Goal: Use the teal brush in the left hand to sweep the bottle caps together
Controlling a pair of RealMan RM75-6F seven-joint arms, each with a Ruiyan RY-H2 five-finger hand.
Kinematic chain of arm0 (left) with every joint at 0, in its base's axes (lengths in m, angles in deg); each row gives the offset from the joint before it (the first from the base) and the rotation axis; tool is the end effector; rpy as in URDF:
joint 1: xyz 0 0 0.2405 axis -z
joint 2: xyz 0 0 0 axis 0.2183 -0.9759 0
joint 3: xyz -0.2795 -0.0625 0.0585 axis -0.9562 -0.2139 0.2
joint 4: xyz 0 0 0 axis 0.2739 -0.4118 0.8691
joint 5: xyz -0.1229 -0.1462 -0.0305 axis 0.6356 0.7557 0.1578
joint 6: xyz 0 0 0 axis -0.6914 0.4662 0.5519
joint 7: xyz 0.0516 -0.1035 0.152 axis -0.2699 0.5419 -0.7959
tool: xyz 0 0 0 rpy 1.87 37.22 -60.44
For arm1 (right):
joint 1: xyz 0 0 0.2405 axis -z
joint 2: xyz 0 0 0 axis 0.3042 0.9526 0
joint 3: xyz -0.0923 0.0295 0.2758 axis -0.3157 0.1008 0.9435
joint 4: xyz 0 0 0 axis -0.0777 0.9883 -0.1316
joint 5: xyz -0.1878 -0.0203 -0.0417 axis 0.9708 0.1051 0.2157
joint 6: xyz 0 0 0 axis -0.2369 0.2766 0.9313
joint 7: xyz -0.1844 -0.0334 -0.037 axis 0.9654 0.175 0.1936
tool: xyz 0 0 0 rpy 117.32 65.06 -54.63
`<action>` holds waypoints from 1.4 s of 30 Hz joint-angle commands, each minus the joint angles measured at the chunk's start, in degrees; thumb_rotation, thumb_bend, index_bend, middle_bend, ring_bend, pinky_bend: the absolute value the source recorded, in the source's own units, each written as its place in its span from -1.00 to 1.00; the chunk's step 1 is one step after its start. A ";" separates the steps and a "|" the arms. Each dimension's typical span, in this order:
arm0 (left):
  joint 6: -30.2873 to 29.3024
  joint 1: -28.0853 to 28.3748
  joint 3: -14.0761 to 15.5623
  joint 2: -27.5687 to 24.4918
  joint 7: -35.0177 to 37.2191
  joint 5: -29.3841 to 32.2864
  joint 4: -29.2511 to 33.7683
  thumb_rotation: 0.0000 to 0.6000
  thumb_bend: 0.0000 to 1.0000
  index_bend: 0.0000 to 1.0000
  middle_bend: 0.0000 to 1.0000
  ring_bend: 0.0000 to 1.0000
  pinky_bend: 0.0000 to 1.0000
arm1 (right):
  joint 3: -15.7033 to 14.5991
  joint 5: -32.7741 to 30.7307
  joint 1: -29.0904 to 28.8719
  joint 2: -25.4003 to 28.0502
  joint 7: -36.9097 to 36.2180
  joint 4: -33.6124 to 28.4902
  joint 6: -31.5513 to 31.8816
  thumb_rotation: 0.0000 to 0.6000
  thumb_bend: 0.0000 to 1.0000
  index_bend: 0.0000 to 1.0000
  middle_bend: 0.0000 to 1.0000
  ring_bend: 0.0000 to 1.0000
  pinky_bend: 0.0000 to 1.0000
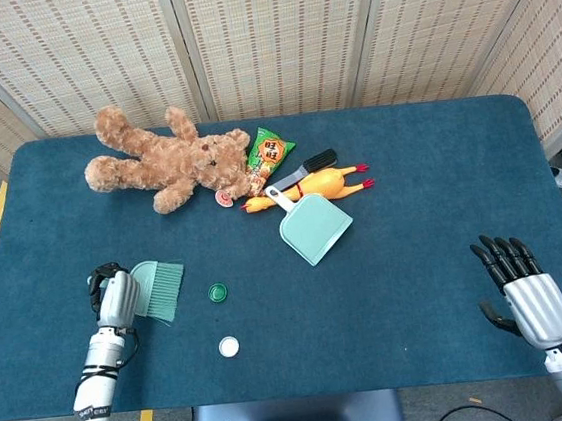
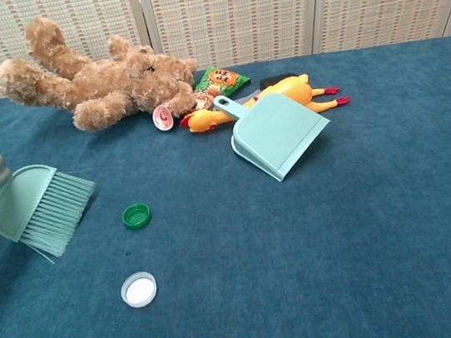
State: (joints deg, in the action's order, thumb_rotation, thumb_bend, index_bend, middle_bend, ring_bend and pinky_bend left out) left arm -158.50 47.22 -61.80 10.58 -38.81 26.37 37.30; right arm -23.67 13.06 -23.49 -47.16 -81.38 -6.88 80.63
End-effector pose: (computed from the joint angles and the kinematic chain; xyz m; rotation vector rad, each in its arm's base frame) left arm -0.2710 0.3738 0.0241 -1.6986 0.4159 0.3388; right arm -0.3161 -0.2218 0.1566 1.5544 -0.8386 0.9115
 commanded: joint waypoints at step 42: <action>2.04 13.32 0.35 2.00 -4.79 4.46 15.74 1.00 0.10 0.77 1.00 0.49 0.62 | -0.09 0.60 0.49 0.94 -1.26 -0.48 0.91 1.00 -0.53 -1.00 -1.00 -1.00 -1.00</action>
State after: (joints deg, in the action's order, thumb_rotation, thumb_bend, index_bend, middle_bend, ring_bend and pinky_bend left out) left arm -156.50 60.25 -61.74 12.24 -43.33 30.49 53.49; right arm -23.77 13.66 -23.02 -46.26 -82.62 -7.36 81.53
